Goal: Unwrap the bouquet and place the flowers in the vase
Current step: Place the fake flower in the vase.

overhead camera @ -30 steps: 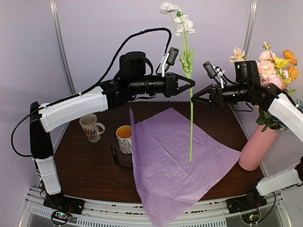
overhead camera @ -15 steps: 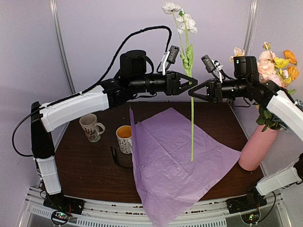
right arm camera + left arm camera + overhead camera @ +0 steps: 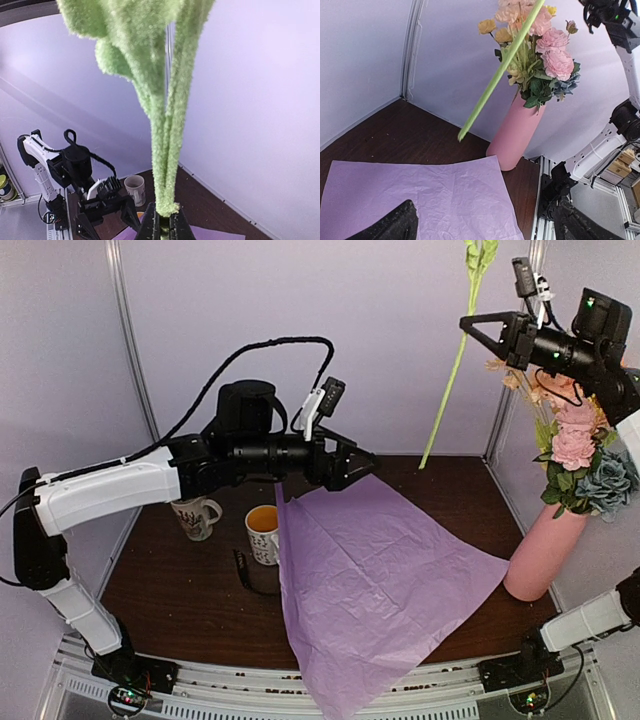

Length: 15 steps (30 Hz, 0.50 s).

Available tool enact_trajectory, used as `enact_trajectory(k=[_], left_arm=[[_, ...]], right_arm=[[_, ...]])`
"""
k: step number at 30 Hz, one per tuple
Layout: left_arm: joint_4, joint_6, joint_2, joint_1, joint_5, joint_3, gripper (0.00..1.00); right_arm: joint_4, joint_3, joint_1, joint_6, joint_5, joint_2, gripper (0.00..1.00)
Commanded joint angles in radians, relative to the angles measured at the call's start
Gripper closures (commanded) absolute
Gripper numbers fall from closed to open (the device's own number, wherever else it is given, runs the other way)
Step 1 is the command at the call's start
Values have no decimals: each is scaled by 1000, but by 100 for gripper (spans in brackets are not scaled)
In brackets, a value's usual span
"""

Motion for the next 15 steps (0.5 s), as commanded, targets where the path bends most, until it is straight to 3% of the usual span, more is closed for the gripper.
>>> enact_trajectory(k=[1,10,15], left_arm=[[12,-18,45,-15,25,-43,2],[-7,-41,177,-34,49,81,2],[-19,-36,199,-36,55,95,2]], right_arm=[[96,193,-65,85,-15,16,100],[345,459,-251,378,-59,81,100],[367,506,-375,385,-8,57,100]])
